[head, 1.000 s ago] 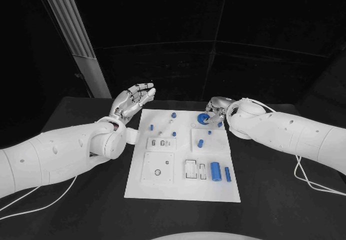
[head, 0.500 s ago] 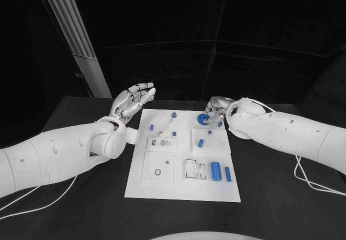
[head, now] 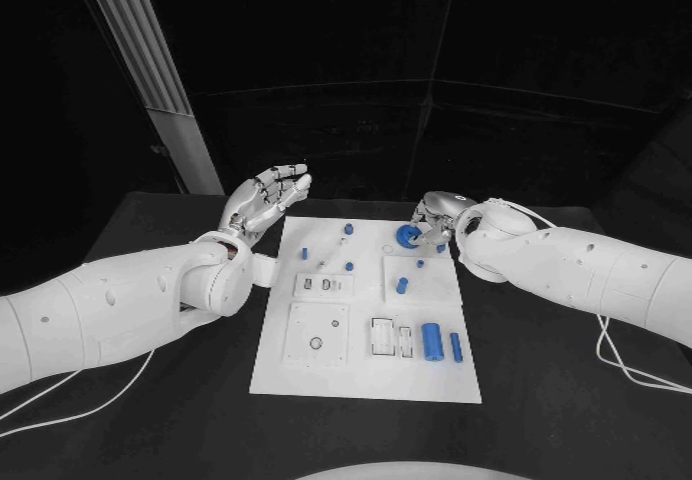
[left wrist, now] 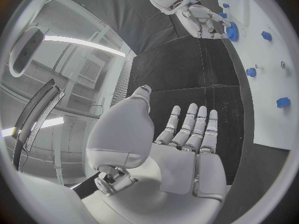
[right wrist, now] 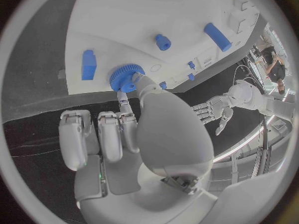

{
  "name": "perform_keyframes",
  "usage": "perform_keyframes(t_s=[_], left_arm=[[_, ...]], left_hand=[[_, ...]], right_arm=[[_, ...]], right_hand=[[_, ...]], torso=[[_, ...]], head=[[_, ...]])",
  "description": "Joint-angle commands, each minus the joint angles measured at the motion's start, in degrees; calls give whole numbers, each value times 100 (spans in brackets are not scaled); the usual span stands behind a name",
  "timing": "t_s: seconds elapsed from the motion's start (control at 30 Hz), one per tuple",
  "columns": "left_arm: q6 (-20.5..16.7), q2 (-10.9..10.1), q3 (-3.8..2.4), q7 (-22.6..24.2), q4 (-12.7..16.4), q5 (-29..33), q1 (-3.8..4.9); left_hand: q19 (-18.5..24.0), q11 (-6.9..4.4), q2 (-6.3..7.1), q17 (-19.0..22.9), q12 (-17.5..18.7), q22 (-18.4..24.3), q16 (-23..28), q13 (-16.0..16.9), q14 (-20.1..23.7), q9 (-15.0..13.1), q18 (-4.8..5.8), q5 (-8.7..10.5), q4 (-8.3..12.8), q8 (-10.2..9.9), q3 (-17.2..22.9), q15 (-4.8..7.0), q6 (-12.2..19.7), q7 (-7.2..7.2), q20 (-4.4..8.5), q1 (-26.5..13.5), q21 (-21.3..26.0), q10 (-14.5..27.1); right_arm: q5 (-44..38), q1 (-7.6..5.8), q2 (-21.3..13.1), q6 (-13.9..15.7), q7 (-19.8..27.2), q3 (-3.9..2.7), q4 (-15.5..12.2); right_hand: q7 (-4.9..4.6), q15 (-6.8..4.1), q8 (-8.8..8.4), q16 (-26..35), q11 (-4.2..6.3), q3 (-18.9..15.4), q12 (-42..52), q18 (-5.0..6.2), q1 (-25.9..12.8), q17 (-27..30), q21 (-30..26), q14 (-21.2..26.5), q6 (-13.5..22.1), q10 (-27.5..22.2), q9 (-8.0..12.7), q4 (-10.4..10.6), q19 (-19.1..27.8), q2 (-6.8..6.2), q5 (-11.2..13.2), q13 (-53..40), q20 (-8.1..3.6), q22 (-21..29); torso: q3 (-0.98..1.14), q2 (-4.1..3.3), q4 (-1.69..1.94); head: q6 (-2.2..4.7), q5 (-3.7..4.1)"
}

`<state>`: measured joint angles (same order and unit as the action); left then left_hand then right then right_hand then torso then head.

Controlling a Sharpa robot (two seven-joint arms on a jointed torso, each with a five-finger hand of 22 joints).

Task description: Assemble the parts on the task board

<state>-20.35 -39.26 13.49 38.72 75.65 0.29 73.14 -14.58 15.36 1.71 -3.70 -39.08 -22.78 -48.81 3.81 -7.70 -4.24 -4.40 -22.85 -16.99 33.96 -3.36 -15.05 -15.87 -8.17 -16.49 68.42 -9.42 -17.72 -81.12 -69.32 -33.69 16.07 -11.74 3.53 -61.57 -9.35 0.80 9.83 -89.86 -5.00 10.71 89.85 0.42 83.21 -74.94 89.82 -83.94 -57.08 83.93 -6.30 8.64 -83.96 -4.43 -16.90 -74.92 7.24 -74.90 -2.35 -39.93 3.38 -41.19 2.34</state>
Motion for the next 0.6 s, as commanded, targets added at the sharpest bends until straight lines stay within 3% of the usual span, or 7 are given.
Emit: perform_keyframes(t_s=[0.03,0.43,0.6], left_arm=[[63,0,-3,1646,-2,-37,8],[66,11,-3,1643,-28,-37,8],[66,19,-3,1640,-36,-37,8]], left_hand=[[44,-3,-59,-2,-25,7,-34,-1,15,8,-86,3,12,35,37,-12,36,-892,-4,-11,35,15],[53,-3,-67,-1,-33,7,-35,-2,17,10,-86,4,12,49,31,-11,42,-892,-3,-8,35,20],[53,-3,-67,-1,-33,7,-35,-2,17,10,-86,4,12,49,31,-11,42,-892,-3,-8,35,20]], right_arm=[[51,-15,-53,507,171,-3,-90],[107,-23,-388,1017,316,-11,-650],[123,-29,-446,1073,363,-13,-823]], right_hand=[[90,-29,52,-14,27,6,15,-42,-4,-1506,18,-606,-132,607,-53,-38,-604,29,-41,-1508,-42,-1510],[69,-23,14,-14,12,8,15,-42,-33,-1506,18,-606,-103,607,-39,-48,-604,7,-30,-1508,-40,-1510],[69,-22,13,-14,11,9,15,-42,-32,-1506,18,-606,-103,607,-39,-50,-604,6,-30,-1508,-39,-1510]], torso=[[2,0,-6],[-8,8,-4],[-12,4,3]], head=[[-1,-7],[-27,7],[-20,29]])
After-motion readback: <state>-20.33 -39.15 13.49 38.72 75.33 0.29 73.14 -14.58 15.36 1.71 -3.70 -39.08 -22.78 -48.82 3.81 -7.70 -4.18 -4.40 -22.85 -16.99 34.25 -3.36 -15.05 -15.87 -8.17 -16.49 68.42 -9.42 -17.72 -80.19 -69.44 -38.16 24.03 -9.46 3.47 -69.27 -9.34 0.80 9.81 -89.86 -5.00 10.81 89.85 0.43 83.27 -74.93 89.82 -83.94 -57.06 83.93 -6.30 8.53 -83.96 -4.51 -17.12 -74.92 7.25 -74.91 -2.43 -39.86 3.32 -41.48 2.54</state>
